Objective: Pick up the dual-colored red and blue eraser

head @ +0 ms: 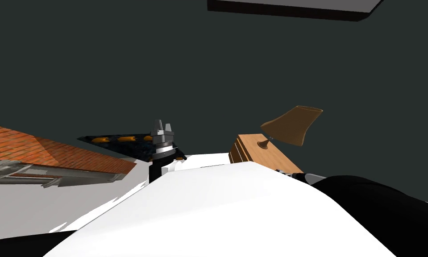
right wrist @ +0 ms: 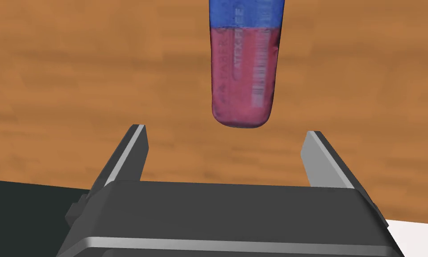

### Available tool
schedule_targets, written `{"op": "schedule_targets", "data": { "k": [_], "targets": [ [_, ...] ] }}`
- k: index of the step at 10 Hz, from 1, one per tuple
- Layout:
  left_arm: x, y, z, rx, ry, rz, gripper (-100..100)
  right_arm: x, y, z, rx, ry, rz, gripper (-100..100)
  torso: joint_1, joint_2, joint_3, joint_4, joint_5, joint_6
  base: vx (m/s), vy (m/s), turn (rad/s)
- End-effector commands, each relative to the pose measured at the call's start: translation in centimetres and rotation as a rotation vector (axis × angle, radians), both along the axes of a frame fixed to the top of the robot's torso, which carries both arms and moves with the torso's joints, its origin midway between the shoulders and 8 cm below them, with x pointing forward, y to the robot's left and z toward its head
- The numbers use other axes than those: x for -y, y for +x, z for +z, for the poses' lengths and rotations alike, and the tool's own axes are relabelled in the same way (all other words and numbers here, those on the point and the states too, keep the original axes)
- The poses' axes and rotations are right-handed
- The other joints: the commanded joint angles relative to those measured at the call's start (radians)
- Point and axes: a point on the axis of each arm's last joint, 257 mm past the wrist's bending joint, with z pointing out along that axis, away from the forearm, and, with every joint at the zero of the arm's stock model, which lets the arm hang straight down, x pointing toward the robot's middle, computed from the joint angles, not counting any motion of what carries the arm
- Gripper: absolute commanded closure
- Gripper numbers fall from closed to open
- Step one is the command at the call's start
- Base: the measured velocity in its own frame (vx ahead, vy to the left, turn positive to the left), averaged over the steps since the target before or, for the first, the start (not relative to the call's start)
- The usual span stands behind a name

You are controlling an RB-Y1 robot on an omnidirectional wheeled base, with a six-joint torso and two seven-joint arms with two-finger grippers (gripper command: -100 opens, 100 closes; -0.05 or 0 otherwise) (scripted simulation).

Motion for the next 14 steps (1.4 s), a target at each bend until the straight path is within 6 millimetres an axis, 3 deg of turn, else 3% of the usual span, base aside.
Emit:
{"op": "schedule_targets", "data": {
  "k": [1, 2, 3, 4, 5, 6, 10, 11, 14],
  "targets": [
    [0.0, 0.0, 0.0, 0.0, 0.0, 0.0, 0, 0.6, -1.1, 0.4, -0.023, -0.007, 0.0, -100, 0.0, 0.0, 0.0, 0.0, 0.0, 0.0, -0.018, -0.073, 0.101],
    [0.0, 0.0, 0.0, 0.0, 0.0, 0.0, 0, 1.4, -3.2, 0.3, -0.072, -0.022, 0.003, -100, 0.001, -0.001, 0.0, 0.0, 0.0, 0.001, -0.021, -0.077, 0.218],
    [0.0, 0.0, 0.0, 0.0, 0.0, 0.0, 0, 1.6, -4.1, 0.2, -0.092, -0.027, 0.002, -100, 0.001, -0.001, 0.0, 0.0, 0.0, 0.0, -0.023, -0.1, 0.28],
    [0.0, 0.0, 0.0, 0.0, 0.0, 0.0, 0, 1.4, -3.4, 0.2, -0.075, -0.023, 0.0, -100, 0.0, -0.001, 0.0, 0.0, 0.0, 0.0, -0.009, -0.05, 0.052],
    [0.0, 0.0, 0.0, 0.0, 0.0, 0.0, 0, 1.4, -3.6, 0.3, -0.078, -0.024, 0.001, 0, 0.003, -0.002, -0.001, 0.0, 0.0, 0.001, -0.002, -0.009, -0.007],
    [0.0, 0.0, 0.0, 0.0, 0.0, 0.0, 0, 1.5, -4.3, -0.6, -0.074, -0.026, -0.013, -100, 0.005, -0.002, -0.001, 0.0, 0.001, 0.001, -0.003, -0.003, 0.102],
    [0.0, 0.0, 0.0, 0.0, 0.0, 0.0, 0, 1.4, -5.3, -1.6, -0.069, -0.027, -0.032, -100, 0.007, -0.002, -0.001, 0.0, 0.001, 0.001, -0.002, 0.0, 0.061],
    [0.0, 0.0, 0.0, 0.0, 0.0, 0.0, 0, 1.5, -5.4, -1.7, -0.069, -0.028, -0.03, 100, 0.007, -0.002, -0.001, 0.0, 0.002, 0.001, 0.0, 0.0, 0.0],
    [0.0, 0.0, 0.0, 0.0, 0.0, 0.0, 0, 1.5, -5.4, -1.7, -0.071, -0.028, -0.031, 100, 0.007, -0.002, -0.001, 0.0, 0.001, 0.001, 0.0, 0.0, 0.0]
  ]
}}
